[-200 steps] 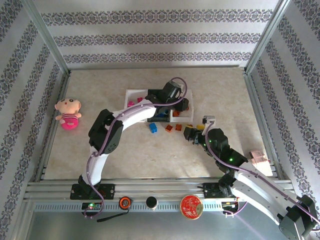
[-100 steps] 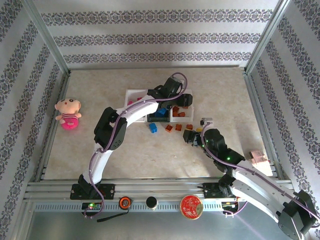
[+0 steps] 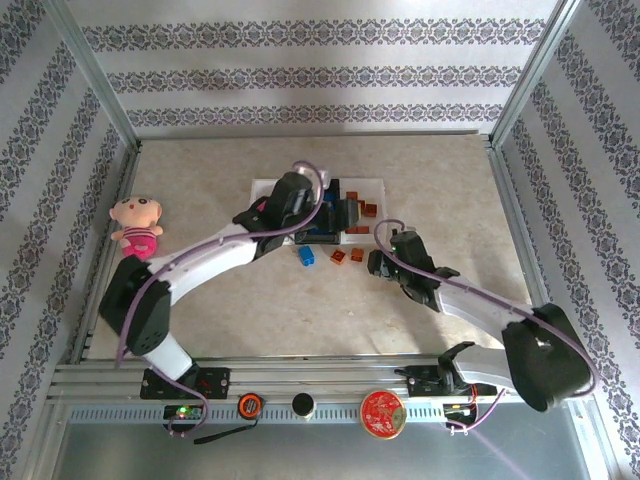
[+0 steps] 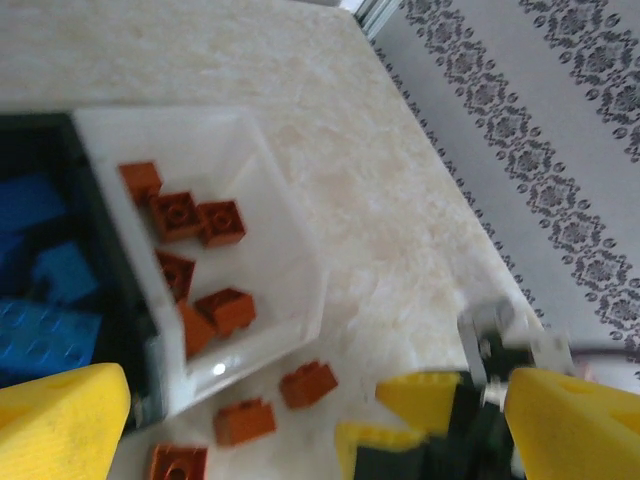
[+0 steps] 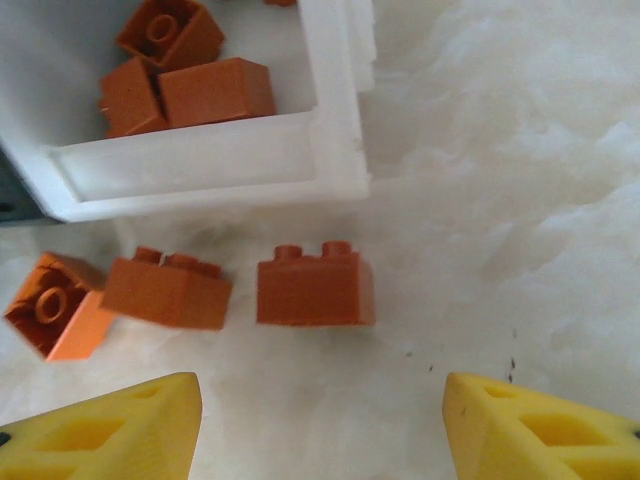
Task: Sort the legos into containers by color
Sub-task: Pick up the lego from the middle-right of the table, then place the lego in the container.
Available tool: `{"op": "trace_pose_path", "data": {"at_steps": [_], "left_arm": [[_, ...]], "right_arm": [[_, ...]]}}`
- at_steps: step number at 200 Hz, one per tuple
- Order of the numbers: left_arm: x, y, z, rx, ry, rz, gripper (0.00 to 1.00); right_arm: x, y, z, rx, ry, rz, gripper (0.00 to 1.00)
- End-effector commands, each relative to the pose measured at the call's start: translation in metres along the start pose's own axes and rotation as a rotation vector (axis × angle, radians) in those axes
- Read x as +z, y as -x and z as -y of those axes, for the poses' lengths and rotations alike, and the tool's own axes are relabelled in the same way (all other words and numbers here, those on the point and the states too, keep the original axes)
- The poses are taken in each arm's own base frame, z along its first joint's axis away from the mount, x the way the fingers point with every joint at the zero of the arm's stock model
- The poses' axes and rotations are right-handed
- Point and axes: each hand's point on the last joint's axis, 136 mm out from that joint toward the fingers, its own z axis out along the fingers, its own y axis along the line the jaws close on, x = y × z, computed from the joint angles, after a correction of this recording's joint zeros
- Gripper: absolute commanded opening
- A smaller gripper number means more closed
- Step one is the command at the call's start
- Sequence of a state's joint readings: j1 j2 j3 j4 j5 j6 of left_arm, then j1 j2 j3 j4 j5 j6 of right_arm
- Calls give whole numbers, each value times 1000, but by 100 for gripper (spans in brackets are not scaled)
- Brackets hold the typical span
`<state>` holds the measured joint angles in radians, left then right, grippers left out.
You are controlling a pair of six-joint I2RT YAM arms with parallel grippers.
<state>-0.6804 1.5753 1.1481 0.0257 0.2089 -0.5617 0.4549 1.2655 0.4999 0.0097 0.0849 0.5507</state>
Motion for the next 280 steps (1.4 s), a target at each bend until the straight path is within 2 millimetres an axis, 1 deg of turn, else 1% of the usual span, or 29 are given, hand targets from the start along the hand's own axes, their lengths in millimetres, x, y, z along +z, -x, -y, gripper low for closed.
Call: {"op": "trace_pose_path", "data": {"at_steps": [1, 15, 30, 38, 72, 88, 100, 132, 149, 178, 194, 207, 219, 230, 238, 249, 258, 271, 280], "left_arm": [[-19, -9, -15, -29, 22, 57, 99], [-31, -24, -24, -31, 35, 54, 100], [-42, -38, -33, -39, 54, 48, 100], [-46, -47, -39, -46, 66, 38, 100], [-61, -74, -56, -74, 100, 12, 100], [-67, -84, -66, -85, 122, 13, 100], [-71, -90, -71, -87, 140, 16, 100], [-79, -99, -82, -85, 174, 13, 100], [-81, -105, -89, -92, 194, 15, 100], [-84, -111, -97, -97, 223, 23, 100], [-86, -113, -101, -99, 236, 22, 100], [-87, -114, -102, -98, 240, 24, 100], [-88, -114, -103, -99, 249, 23, 100], [-89, -114, -104, -100, 254, 27, 100], [-89, -115, -105, -104, 258, 28, 100], [-90, -115, -106, -110, 261, 31, 100], [-90, -115, -106, -113, 259, 35, 100], [-91, -115, -106, -119, 259, 38, 100], [-92, -114, -105, -120, 256, 40, 100]], "right_arm": [[10, 15, -10, -7, 22, -2, 65], [19, 18, -10, -10, 8, -19, 65], [28, 17, -6, -3, -17, -35, 65], [31, 17, -3, -1, -36, -39, 65], [44, 14, 6, -11, -79, -61, 60], [49, 14, 5, -16, -77, -72, 56], [50, 13, 3, -16, -65, -75, 51], [46, 12, 0, -23, -38, -65, 37], [40, 11, 0, -27, -25, -55, 31], [22, 5, -7, -41, 17, -46, 27], [5, 7, -19, -60, 65, -23, 26], [-11, 15, -33, -78, 118, 12, 27], [-26, 27, -46, -98, 157, 49, 26], [-36, 40, -57, -114, 182, 88, 26], [-40, 50, -63, -122, 192, 111, 26], [-40, 64, -69, -133, 190, 131, 27], [-35, 74, -73, -144, 181, 136, 26], [-24, 90, -77, -151, 164, 142, 27], [-13, 100, -75, -147, 141, 141, 27]]}}
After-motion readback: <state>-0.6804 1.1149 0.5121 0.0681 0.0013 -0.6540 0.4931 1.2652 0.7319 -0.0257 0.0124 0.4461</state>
